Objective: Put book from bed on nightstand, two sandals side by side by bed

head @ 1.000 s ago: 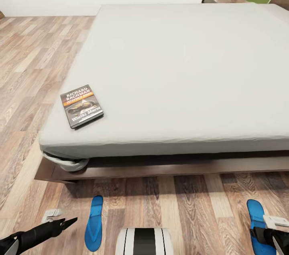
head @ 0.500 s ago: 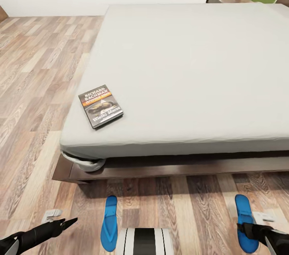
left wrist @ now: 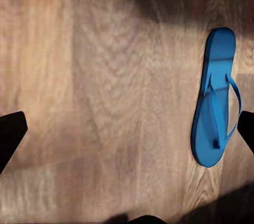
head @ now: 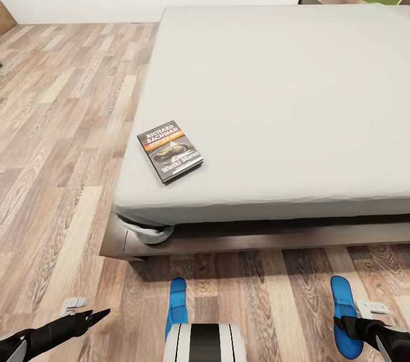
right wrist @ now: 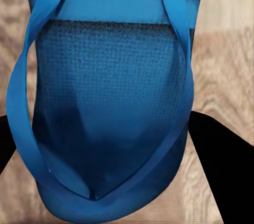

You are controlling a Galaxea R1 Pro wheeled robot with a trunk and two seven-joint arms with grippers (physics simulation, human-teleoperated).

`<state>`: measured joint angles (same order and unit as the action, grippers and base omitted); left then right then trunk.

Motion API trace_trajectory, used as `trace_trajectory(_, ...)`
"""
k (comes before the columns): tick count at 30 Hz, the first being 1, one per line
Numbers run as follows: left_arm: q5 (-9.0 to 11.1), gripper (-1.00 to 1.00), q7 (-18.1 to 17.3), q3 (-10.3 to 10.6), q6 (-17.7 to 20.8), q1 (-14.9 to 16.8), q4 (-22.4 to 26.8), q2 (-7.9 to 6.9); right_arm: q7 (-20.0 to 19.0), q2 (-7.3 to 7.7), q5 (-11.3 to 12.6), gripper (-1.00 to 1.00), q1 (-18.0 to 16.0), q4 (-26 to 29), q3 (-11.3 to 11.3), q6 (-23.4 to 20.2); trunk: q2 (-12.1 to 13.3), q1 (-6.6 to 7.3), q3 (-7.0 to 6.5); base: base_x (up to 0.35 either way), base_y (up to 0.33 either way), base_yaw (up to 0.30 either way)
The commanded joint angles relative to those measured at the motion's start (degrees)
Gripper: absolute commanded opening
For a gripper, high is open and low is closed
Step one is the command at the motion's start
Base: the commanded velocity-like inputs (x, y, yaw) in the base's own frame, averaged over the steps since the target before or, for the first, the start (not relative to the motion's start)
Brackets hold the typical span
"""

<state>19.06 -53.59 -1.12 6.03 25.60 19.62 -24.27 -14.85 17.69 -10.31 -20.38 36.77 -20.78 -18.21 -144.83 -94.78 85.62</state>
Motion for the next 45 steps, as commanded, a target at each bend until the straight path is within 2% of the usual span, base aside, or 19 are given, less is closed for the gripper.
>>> trace_trajectory(1,0.28,1.0,-0.22,-0.11,0.59,0.04,-0.02,0.01,-0.54,-0.05,-0.59,-1.0,-0.01,0.14,-0.33,-0.27,-0.01,0.01,0.03,0.0,0.237,0.0)
trace_trajectory(6,0.68,1.0,-0.21,-0.57,0.62,0.05,-0.17,-0.05,-0.54,-0.07,-0.59,-1.0,-0.01,0.14,-0.32,-0.26,-0.01,0.01,0.03,0.0,0.237,0.0)
trace_trajectory(11,2.17,1.0,-0.22,-4.48,0.57,0.02,-0.28,-0.07,-0.47,-0.11,-0.59,-1.0,-0.01,0.14,-0.31,-0.28,-0.01,0.01,0.03,0.0,0.247,0.0)
trace_trajectory(13,2.26,1.0,-0.21,-4.82,0.57,0.02,-0.28,-0.07,-0.45,-0.11,-0.59,-1.0,-0.01,0.14,-0.31,-0.26,-0.01,0.01,0.03,0.0,0.252,0.0)
trace_trajectory(45,2.3,1.0,-0.11,-4.98,0.56,-0.02,-0.29,-0.08,-0.45,-0.11,-0.68,-1.0,-0.01,0.11,-0.31,-0.25,-0.01,0.01,0.03,-0.026,0.255,0.0)
